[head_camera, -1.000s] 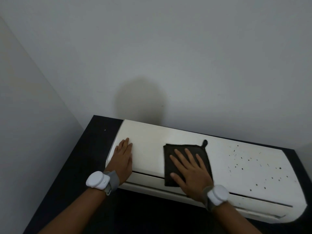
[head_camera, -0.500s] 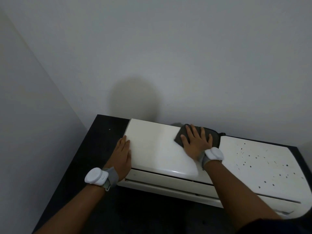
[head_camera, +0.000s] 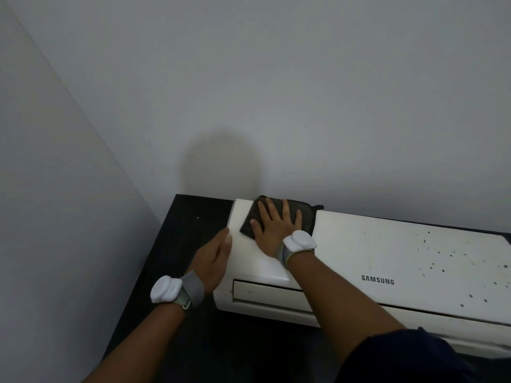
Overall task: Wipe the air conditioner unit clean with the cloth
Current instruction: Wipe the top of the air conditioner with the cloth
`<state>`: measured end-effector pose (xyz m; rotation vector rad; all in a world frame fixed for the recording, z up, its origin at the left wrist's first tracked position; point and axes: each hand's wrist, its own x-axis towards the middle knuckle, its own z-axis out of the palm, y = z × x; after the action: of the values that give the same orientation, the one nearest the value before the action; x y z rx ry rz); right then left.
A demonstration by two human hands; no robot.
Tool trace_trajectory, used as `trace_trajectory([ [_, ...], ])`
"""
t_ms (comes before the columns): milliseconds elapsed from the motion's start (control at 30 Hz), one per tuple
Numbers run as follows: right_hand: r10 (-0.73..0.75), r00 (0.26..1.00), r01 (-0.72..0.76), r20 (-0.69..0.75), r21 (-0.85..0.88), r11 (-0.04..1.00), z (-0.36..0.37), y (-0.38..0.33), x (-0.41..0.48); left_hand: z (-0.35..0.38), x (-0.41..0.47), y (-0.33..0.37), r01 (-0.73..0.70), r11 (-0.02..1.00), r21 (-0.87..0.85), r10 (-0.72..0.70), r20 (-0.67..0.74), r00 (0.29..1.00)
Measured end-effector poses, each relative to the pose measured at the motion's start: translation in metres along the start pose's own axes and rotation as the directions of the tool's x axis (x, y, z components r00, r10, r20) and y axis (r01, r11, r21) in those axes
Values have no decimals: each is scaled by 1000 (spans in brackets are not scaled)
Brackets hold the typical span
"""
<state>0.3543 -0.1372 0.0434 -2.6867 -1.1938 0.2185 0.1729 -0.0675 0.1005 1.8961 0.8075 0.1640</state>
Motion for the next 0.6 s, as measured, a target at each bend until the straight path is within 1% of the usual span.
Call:
trace_trajectory([
  [100,-61,998,61,1,3,998,1,-14,-7,-4,2,0,-15,1000,-14,14,-83,996],
  [167,-112,994,112,-1,-2,994,0,-24,-16,-7,4,-3,-3,1000,-20,0,-106,994],
  [267,-190,982,190,-26,-4,982,1,-40,-35,-9,6,-6,24,998,-52,-28,-72,997],
  [333,-233,972,233,-39,-10,972,4,-50,-48,-9,7,-8,27,995,-93,-34,-70,997],
  [400,-280,959,279,-42,-25,960,9,-54,-60,-7,7,-8,27,995,-99,-34,-67,997],
  [500,-340,939,338,-47,-56,940,12,-49,-76,-3,4,-8,36,993,-116,-47,-95,994],
  [600,-374,925,370,-60,-71,926,11,-40,-86,-1,0,-6,38,991,-129,-50,-90,995],
])
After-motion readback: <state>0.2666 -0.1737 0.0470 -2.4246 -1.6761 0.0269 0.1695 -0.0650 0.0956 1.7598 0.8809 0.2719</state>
